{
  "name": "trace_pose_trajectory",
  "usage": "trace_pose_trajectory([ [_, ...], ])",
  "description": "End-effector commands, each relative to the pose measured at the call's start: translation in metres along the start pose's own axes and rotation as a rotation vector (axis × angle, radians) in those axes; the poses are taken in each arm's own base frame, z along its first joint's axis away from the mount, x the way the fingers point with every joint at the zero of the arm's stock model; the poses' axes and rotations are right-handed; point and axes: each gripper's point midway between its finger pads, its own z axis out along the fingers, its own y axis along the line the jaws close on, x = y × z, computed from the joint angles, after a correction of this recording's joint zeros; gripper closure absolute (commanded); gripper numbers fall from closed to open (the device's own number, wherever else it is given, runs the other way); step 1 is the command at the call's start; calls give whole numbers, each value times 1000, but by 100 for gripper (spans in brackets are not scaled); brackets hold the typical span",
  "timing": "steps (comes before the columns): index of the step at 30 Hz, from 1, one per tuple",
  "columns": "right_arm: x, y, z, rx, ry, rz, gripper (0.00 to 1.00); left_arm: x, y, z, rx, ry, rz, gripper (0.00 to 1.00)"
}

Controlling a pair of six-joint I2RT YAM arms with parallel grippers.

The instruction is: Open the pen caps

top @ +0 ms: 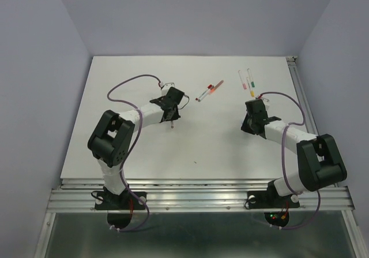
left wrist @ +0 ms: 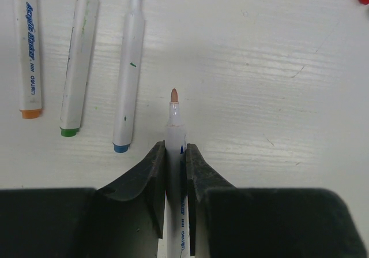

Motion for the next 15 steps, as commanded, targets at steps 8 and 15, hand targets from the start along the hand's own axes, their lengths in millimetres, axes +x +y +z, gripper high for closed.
trace_pose_trajectory([
  [8,-14,-12,-2,92,-39,19,59,-24,7,-3,-47,-48,10,100],
  [15,-30,8,-25,-50,-99,20,33,-33,5,8,-22,-65,123,98],
])
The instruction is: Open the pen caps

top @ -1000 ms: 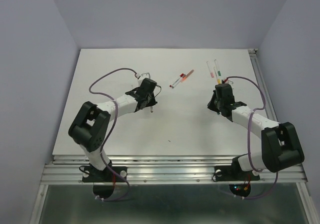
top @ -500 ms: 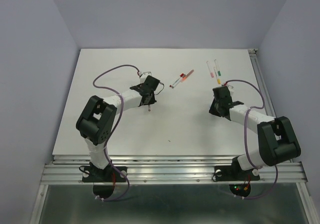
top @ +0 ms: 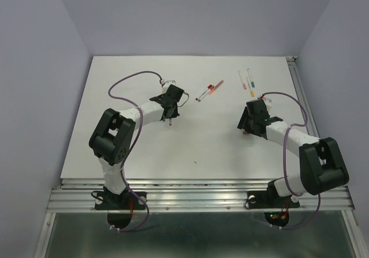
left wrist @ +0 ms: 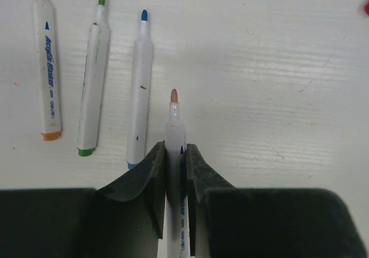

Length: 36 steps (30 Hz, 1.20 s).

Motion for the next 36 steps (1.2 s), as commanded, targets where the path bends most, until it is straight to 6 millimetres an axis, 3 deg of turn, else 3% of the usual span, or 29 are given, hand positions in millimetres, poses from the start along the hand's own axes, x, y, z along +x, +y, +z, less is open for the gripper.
trace_pose_trajectory([
  [1,-35,22,-28,-134,-112,20,23,-25,-3,6,7,-52,87,98],
  [4,-43,26,-42,-191,-158,29,2,-28,-2,12,-6,-54,101,93],
  [5,-44,27,-47,-205,-173,31,0,-28,-1,14,-11,-53,111,90],
  [19,-43,21,-43,-166,-162,28,0,-28,15,33,-76,-7,131,77],
  [28,-46,21,-47,-170,-174,31,0,-48,3,12,-8,-45,116,54],
  [36,-51,24,-57,-200,-193,37,0,-79,-22,-24,140,-111,109,33],
])
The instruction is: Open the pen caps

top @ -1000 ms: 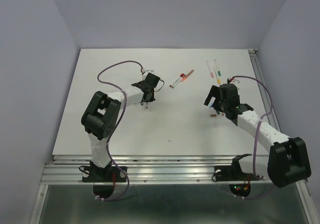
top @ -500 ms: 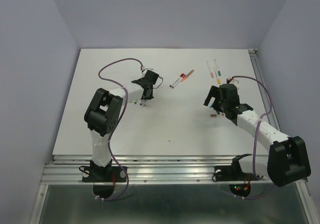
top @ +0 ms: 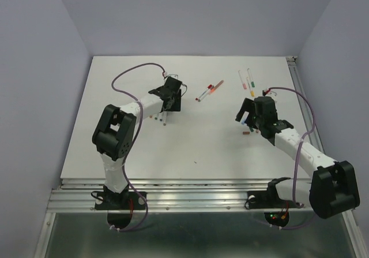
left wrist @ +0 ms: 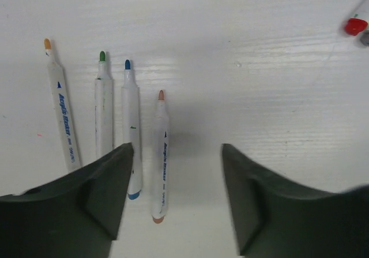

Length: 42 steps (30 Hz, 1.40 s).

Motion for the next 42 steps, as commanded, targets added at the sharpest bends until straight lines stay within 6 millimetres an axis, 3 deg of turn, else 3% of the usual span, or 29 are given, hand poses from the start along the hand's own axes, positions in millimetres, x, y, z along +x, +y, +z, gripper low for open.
trace_pose_trajectory([
  [1,-8,1,-9,-20,-37,1,0,-67,-23,-51,150,-165,-13,11],
  [2,-8,1,-9,-22,-38,2,0,-71,-27,-54,167,-174,-7,3],
  [8,-10,2,-13,-37,-53,2,0,-100,-55,-63,279,-219,37,1],
  [13,-8,1,-12,-31,-47,-2,0,-126,-114,-73,476,-261,146,1],
  [17,-9,-4,-11,1,-48,2,0,-143,-153,-62,570,-274,204,1],
  [19,-10,-6,-12,15,-50,7,0,-147,-163,-57,594,-267,223,1],
  [23,-11,-8,-13,21,-59,12,0,-146,-191,-40,660,-244,284,1],
  [32,-8,-10,-10,37,-44,9,0,-133,-213,-10,663,-219,326,1],
  [42,-6,-12,-8,46,-38,7,0,-108,-206,21,610,-153,346,1],
])
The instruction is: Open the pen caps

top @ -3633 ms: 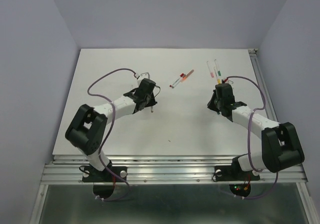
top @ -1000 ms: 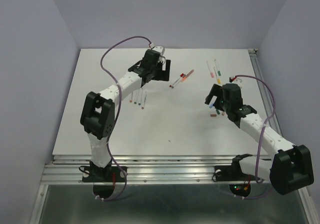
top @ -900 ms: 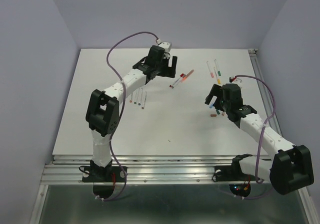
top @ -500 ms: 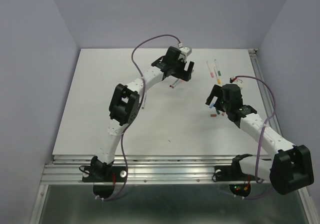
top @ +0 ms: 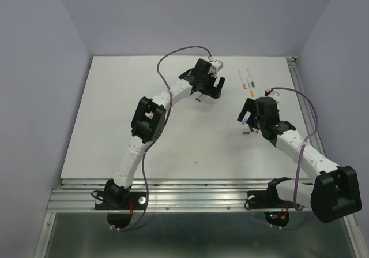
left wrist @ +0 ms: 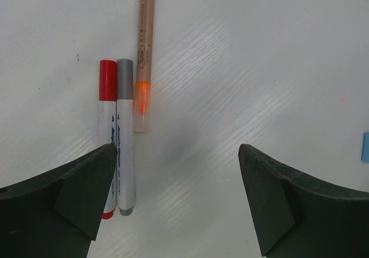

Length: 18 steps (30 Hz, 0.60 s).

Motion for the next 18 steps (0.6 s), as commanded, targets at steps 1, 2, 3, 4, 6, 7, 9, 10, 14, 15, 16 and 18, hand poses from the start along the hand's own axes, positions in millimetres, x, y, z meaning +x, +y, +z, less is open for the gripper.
trace_pose_trajectory([
  [1,2,-8,3,32,-4,3,0,-14,-1,-5,-10,-25,43,1],
  [2,3,-8,3,33,-1,2,0,-12,1,-4,-15,-18,42,1],
  [3,3,-7,4,32,0,2,0,-10,0,-4,-16,-12,41,1],
  [4,3,-8,4,35,1,1,0,-8,1,-4,-15,-6,39,1],
  [6,4,-7,4,35,3,1,0,-2,4,-2,-29,5,36,1],
  [7,4,-7,4,33,4,2,0,-1,5,-1,-34,6,38,1],
  [9,4,-7,4,33,6,-1,0,2,7,1,-46,13,37,1],
  [10,5,-7,4,34,8,0,0,4,8,2,-46,19,36,1],
  [14,3,-7,4,33,4,3,0,12,13,6,-55,40,59,1],
  [15,4,-8,4,36,7,0,0,13,14,7,-58,43,58,1],
  [16,4,-7,4,35,6,0,0,15,13,8,-59,48,59,1],
  [18,4,-8,4,37,7,0,0,18,15,9,-62,53,60,1],
])
